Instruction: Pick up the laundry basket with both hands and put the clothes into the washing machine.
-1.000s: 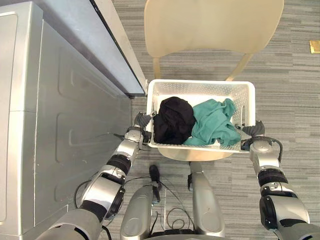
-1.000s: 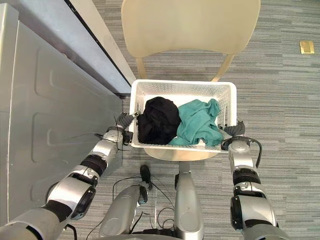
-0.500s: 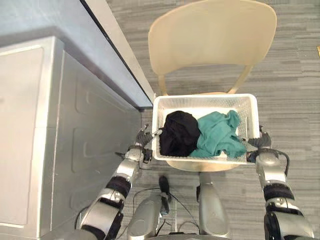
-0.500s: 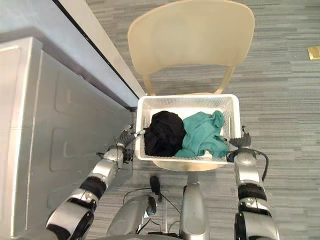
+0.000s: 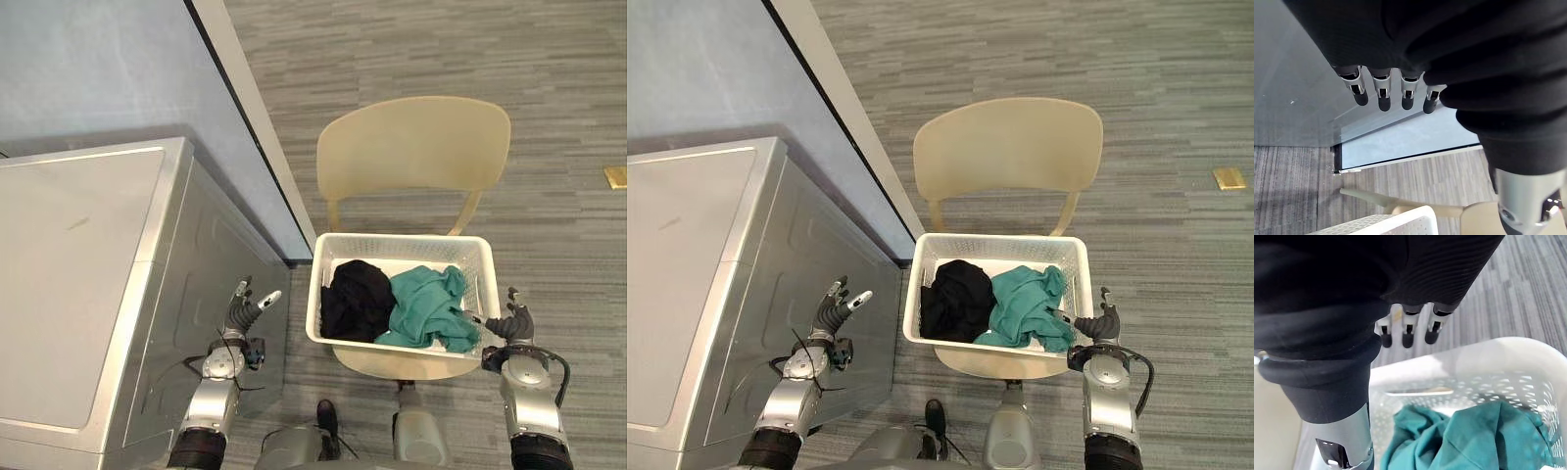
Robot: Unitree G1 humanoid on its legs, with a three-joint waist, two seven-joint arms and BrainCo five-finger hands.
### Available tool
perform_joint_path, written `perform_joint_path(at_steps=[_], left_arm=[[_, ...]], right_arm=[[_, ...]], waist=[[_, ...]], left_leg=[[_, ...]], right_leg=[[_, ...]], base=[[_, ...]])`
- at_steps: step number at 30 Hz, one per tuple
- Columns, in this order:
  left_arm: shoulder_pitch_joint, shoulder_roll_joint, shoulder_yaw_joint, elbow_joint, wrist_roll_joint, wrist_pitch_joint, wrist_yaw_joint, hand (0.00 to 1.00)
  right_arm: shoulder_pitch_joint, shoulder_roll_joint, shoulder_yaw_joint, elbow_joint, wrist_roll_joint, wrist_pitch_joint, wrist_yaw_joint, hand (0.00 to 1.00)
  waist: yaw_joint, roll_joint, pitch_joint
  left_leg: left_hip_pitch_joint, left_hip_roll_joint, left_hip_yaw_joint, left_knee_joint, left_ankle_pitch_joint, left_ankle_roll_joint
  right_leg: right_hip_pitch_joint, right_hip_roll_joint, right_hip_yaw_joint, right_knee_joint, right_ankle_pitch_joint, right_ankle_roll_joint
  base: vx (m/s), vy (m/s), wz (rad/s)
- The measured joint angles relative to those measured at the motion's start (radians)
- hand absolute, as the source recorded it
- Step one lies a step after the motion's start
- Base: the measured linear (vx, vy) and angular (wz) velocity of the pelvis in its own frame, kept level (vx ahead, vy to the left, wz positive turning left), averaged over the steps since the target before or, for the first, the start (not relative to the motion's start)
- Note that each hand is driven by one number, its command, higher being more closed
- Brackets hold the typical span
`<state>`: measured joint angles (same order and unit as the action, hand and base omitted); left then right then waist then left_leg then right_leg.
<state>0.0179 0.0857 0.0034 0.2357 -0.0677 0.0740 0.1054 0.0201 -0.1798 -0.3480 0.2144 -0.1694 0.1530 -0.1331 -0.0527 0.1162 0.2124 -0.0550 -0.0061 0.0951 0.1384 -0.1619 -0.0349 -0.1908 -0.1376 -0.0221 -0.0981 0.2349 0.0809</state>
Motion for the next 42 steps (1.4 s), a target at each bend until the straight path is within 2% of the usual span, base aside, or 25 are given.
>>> perform_joint_path(at_steps=[6,9,13,16,18,19,21,23,25,27,28,31,33,36,37,38,39,40,41,42], left_arm=[[0.036,-0.039,0.012,-0.026,-0.006,0.000,-0.039,0.00],[0.104,-0.087,0.051,-0.103,-0.021,-0.003,-0.042,0.00],[0.180,-0.125,0.082,-0.102,-0.049,-0.001,-0.046,0.00],[0.198,-0.146,0.122,0.035,-0.046,0.006,-0.047,0.00],[0.192,-0.149,0.200,0.234,-0.031,0.019,-0.037,0.00],[0.190,-0.152,0.225,0.281,-0.025,0.024,-0.035,0.00],[0.175,-0.159,0.361,0.485,0.040,0.039,-0.017,0.00],[0.170,-0.163,0.460,0.607,0.089,0.051,0.007,0.00],[0.154,-0.164,0.599,0.689,0.112,0.053,0.011,0.00],[0.148,-0.171,0.683,0.720,0.121,0.062,0.009,0.00],[0.143,-0.183,0.722,0.720,0.122,0.066,0.008,0.00],[0.132,-0.185,0.726,0.726,0.126,0.072,0.002,0.00],[0.107,-0.184,0.724,0.727,0.119,0.069,-0.001,0.00],[0.087,-0.181,0.720,0.742,0.114,0.066,-0.009,0.00],[0.077,-0.179,0.729,0.745,0.099,0.056,-0.012,0.00],[0.065,-0.173,0.752,0.748,0.096,0.054,-0.013,0.00],[0.050,-0.176,0.751,0.753,0.094,0.058,-0.015,0.00],[0.055,-0.168,0.751,0.772,0.095,0.061,-0.020,0.00],[0.056,-0.168,0.753,0.787,0.096,0.062,-0.022,0.00],[0.057,-0.167,0.751,0.788,0.096,0.061,-0.025,0.00]], right_arm=[[0.048,0.026,-0.043,-0.090,-0.038,0.001,0.005,0.00],[0.115,0.087,-0.077,-0.189,-0.038,0.001,0.003,0.00],[0.221,0.180,-0.087,-0.204,-0.024,0.000,-0.013,0.00],[0.286,0.245,-0.088,-0.097,0.021,-0.005,-0.033,0.00],[0.294,0.249,-0.110,0.100,0.058,-0.004,-0.038,0.00],[0.294,0.250,-0.126,0.153,0.066,-0.003,-0.038,0.00],[0.285,0.251,-0.203,0.364,0.105,0.002,-0.037,0.00],[0.262,0.250,-0.240,0.506,0.125,0.004,-0.033,0.00],[0.252,0.247,-0.284,0.627,0.135,0.005,-0.007,0.00],[0.250,0.233,-0.303,0.678,0.133,0.005,0.014,0.00],[0.246,0.228,-0.302,0.706,0.126,0.005,0.032,0.00],[0.218,0.202,-0.270,0.755,0.093,0.011,0.056,0.00],[0.188,0.180,-0.201,0.765,0.075,0.010,0.072,0.00],[0.092,0.148,-0.115,0.784,0.078,-0.001,0.090,0.00],[0.045,0.142,-0.075,0.795,0.080,0.003,0.091,0.00],[0.031,0.148,-0.059,0.797,0.080,-0.008,0.100,0.00],[0.013,0.154,-0.068,0.796,0.081,-0.022,0.111,0.00],[0.017,0.156,-0.092,0.785,0.084,-0.025,0.117,0.00],[0.030,0.165,-0.135,0.791,0.084,-0.023,0.117,0.00],[0.034,0.165,-0.164,0.789,0.087,-0.023,0.120,0.00]], waist=[[0.014,-0.009,-0.028],[0.016,-0.026,-0.058],[0.020,-0.050,-0.098],[0.033,-0.069,-0.123],[0.036,-0.078,-0.130],[0.037,-0.079,-0.139],[0.040,-0.080,-0.163],[0.045,-0.080,-0.163],[0.051,-0.077,-0.165],[0.063,-0.079,-0.167],[0.070,-0.071,-0.175],[0.069,-0.069,-0.170],[0.071,-0.067,-0.164],[0.075,-0.075,-0.128],[0.082,-0.090,-0.129],[0.101,-0.116,-0.142],[0.106,-0.100,-0.120],[0.112,-0.079,-0.119],[0.114,-0.059,-0.130],[0.112,-0.054,-0.134]], left_leg=[[0.026,0.005,-0.003,-0.006,0.000,0.000],[0.040,0.017,0.013,-0.019,0.000,-0.001],[0.081,0.040,0.022,-0.021,-0.002,-0.001],[0.105,0.048,0.034,-0.030,-0.004,-0.001],[0.140,0.058,0.045,-0.033,-0.010,-0.006],[0.142,0.060,0.048,-0.033,-0.015,-0.008],[0.147,0.071,0.069,-0.034,-0.025,-0.007],[0.165,0.081,0.095,-0.039,-0.030,-0.011],[0.190,0.094,0.112,-0.050,-0.032,-0.015],[0.209,0.107,0.118,-0.055,-0.036,-0.024],[0.210,0.114,0.107,-0.053,-0.035,-0.031],[0.204,0.126,0.047,-0.045,-0.025,-0.039],[0.164,0.138,-0.035,0.002,-0.023,-0.044],[0.117,0.127,-0.063,0.062,0.016,-0.060],[0.072,0.119,-0.057,0.086,0.064,-0.090],[0.057,0.109,-0.058,0.087,0.073,-0.077],[0.006,0.156,-0.019,0.377,-0.002,-0.010],[0.012,0.231,0.004,0.618,-0.008,-0.004],[0.068,0.272,-0.006,0.666,0.002,-0.020],[0.105,0.288,-0.015,0.662,0.010,-0.034]], right_leg=[[0.029,0.003,-0.007,0.000,-0.001,0.001],[0.042,0.004,-0.011,0.000,-0.005,0.002],[0.086,0.021,-0.035,0.000,-0.020,-0.006],[0.103,0.028,-0.034,0.000,-0.028,-0.008],[0.136,0.034,-0.037,-0.001,-0.036,-0.009],[0.137,0.036,-0.037,-0.001,-0.039,-0.008],[0.138,0.042,-0.036,-0.001,-0.047,-0.014],[0.145,0.051,-0.029,-0.001,-0.050,-0.019],[0.161,0.064,-0.026,-0.001,-0.055,-0.026],[0.176,0.077,-0.025,-0.001,-0.061,-0.030],[0.185,0.081,-0.035,0.000,-0.063,-0.034],[0.213,0.084,-0.095,0.000,-0.074,-0.040],[0.232,0.082,-0.176,0.024,-0.106,-0.046],[0.203,0.059,-0.235,0.130,-0.171,-0.056],[0.134,0.031,-0.252,0.205,-0.198,-0.079],[0.084,-0.002,-0.257,0.233,-0.206,-0.100],[0.072,-0.001,-0.268,0.256,-0.210,-0.109],[0.078,0.015,-0.269,0.262,-0.212,-0.115],[0.081,0.015,-0.278,0.258,-0.205,-0.114],[0.080,0.014,-0.282,0.253,-0.200,-0.112]], base=[[-0.02,-0.011,0.01],[0.00,0.000,0.00],[0.02,-0.025,0.04],[0.00,-0.035,-0.04],[-0.01,-0.016,-0.05],[0.00,0.000,0.00],[0.00,-0.029,-0.08],[0.00,-0.029,-0.21],[0.01,-0.032,-0.16],[0.02,-0.038,-0.03],[0.03,-0.031,0.19],[0.03,-0.032,0.64],[0.03,-0.055,1.07],[-0.07,-0.062,0.80],[-0.17,-0.078,0.47],[-0.13,-0.084,0.24],[-0.09,-0.057,0.06],[-0.03,-0.044,0.18],[-0.02,0.002,0.22],[0.01,0.056,0.32]])
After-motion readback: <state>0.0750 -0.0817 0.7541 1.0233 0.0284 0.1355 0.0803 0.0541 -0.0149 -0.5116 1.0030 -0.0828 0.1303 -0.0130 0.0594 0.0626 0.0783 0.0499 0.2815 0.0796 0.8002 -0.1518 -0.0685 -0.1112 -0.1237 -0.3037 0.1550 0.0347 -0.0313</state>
